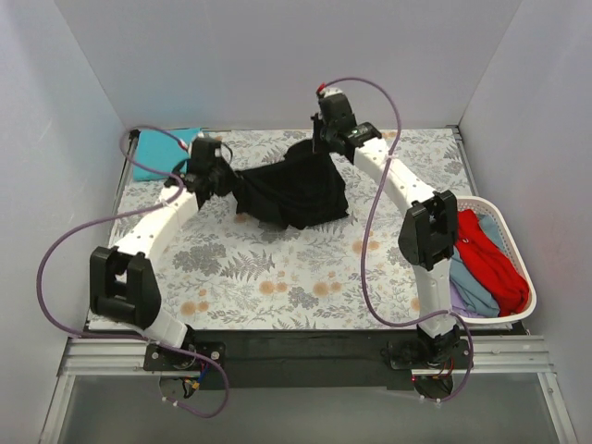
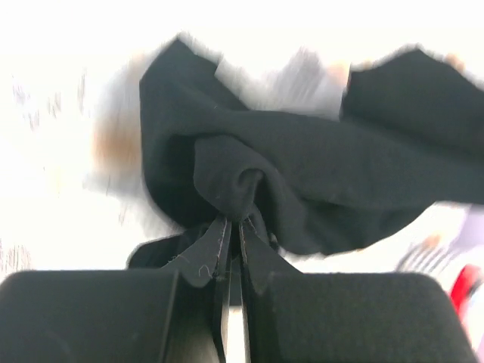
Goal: Fold and stack the t-shirts
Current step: Flatten the tshirt out
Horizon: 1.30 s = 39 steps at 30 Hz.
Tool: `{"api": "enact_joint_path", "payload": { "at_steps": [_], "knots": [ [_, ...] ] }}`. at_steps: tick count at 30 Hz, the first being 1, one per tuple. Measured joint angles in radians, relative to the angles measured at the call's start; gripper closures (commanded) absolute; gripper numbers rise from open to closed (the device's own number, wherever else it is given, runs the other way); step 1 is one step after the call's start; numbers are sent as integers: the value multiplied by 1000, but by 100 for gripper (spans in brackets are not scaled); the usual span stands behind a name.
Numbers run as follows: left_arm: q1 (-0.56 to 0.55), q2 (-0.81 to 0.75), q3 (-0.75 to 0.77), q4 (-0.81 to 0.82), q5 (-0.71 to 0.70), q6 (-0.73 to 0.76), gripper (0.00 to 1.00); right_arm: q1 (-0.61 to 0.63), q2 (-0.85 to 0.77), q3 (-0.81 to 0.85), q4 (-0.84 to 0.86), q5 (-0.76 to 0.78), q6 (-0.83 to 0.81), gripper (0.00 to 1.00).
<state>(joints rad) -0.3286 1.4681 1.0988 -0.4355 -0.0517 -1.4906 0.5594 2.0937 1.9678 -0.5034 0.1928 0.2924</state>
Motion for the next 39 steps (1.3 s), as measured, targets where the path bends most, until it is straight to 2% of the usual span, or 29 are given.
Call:
{"api": "enact_joint_path", "payload": {
  "at_steps": [2,5,8,11,13,15,16,17,18,20,21,23,27,33,36,39],
  "knots": [
    [64,92,203,-27,-8,41,100,-41,31,129,2,-13,7,99],
    [111,189,485,-64,-28,97,100,-97,24,234,18,-14,18,99],
    [126,203,671,-89,-63,147,100,-142,-60,213,66,3,18,99],
    [134,155,744,-91,-107,190,100,-169,-231,69,131,23,18,99],
    [139,98,721,-90,-122,205,100,-172,-380,-90,185,30,25,99],
    [148,15,628,-78,-124,212,100,-172,-509,-258,249,23,46,99],
    [150,-32,566,-84,-124,211,92,-168,-575,-354,272,9,62,92],
    [151,-76,494,-83,-123,206,63,-163,-633,-449,297,-11,82,81],
    [151,-114,424,-82,-122,205,48,-159,-682,-562,340,-30,105,57],
    [162,-222,200,-67,-111,173,33,-153,-768,-799,424,-66,136,46],
    [171,-269,80,-55,-98,155,33,-151,-795,-920,435,-81,150,42],
    [185,-329,-115,-62,-68,121,33,-145,-800,-1114,436,-100,170,41],
    [190,-330,-304,-95,-23,71,35,-141,-770,-1273,382,-106,182,38],
    [190,-297,-274,-67,-26,13,39,-140,-769,-1210,410,-82,179,37],
    [190,-208,-193,-58,-62,-11,41,-140,-727,-1110,408,-57,167,37],
    [195,-79,-74,-45,-107,-16,46,-141,-612,-942,405,-64,135,38]
  ]
}}
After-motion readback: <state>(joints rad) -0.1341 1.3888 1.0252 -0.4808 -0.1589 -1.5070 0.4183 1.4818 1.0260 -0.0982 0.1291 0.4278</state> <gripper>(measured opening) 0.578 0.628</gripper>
